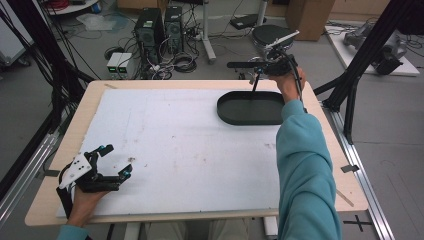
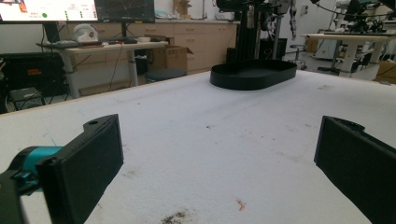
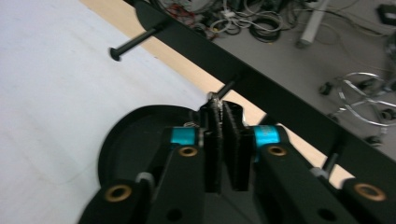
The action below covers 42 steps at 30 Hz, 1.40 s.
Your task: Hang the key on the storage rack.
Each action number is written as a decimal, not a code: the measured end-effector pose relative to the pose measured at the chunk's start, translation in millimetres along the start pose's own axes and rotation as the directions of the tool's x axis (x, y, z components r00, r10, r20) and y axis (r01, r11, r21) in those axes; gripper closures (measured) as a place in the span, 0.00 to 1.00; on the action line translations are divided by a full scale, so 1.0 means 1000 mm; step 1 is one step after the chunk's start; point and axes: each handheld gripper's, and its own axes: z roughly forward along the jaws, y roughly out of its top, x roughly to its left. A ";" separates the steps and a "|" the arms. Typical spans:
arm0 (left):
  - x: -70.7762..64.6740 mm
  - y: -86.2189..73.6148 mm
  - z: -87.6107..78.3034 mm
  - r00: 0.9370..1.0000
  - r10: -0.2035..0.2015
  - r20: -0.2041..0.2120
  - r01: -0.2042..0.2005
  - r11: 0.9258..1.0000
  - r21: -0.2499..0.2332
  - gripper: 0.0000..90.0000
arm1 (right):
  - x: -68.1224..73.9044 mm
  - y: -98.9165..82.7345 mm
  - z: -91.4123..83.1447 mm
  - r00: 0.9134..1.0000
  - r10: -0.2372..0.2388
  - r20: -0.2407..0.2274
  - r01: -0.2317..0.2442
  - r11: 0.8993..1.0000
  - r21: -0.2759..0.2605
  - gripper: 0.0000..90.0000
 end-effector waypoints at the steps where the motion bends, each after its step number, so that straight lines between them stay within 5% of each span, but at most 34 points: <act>1: 0.000 0.000 0.000 1.000 0.000 0.000 0.000 1.000 0.000 0.02 | 0.000 0.000 0.000 1.000 0.001 0.001 -0.001 1.000 0.003 0.91; 6: 0.000 0.000 0.000 1.000 -0.001 0.000 0.001 1.000 0.001 0.02 | -0.002 -0.002 0.001 1.000 0.010 0.022 -0.010 1.000 0.007 0.86; 9: 0.000 0.000 0.000 1.000 0.000 0.000 0.000 1.000 0.002 0.02 | -0.003 -0.001 -0.004 1.000 0.020 0.009 -0.020 0.999 -0.036 0.86; 19: 0.000 0.000 0.000 1.000 -0.002 -0.001 0.002 1.000 0.001 0.02 | -0.001 -0.001 -0.010 0.999 0.030 -0.021 -0.031 0.998 -0.062 0.78; 22: 0.000 0.000 0.000 1.000 0.003 -0.001 -0.003 1.000 0.002 0.02 | 0.000 -0.002 -0.013 0.998 0.052 -0.044 -0.056 0.995 -0.086 0.64; 27: 0.000 0.000 0.001 1.000 0.004 0.000 -0.004 1.000 0.006 0.02 | 0.008 -0.010 -0.022 0.988 0.145 -0.050 -0.150 0.979 -0.140 0.10; 29: -0.001 0.000 0.002 1.000 0.004 -0.002 -0.004 1.000 0.009 0.02 | 0.014 -0.018 -0.028 0.985 0.164 -0.056 -0.172 0.969 -0.179 0.00; 31: -0.002 0.000 0.001 1.000 0.011 -0.007 -0.011 1.000 0.014 0.02 | 0.019 -0.023 -0.034 0.976 0.201 -0.080 -0.211 0.966 -0.150 0.01; 42: -0.003 0.001 0.002 1.000 0.019 -0.019 -0.019 1.000 0.025 0.02 | 0.066 -0.087 -0.076 0.982 0.050 -0.183 -0.110 0.937 -0.332 0.01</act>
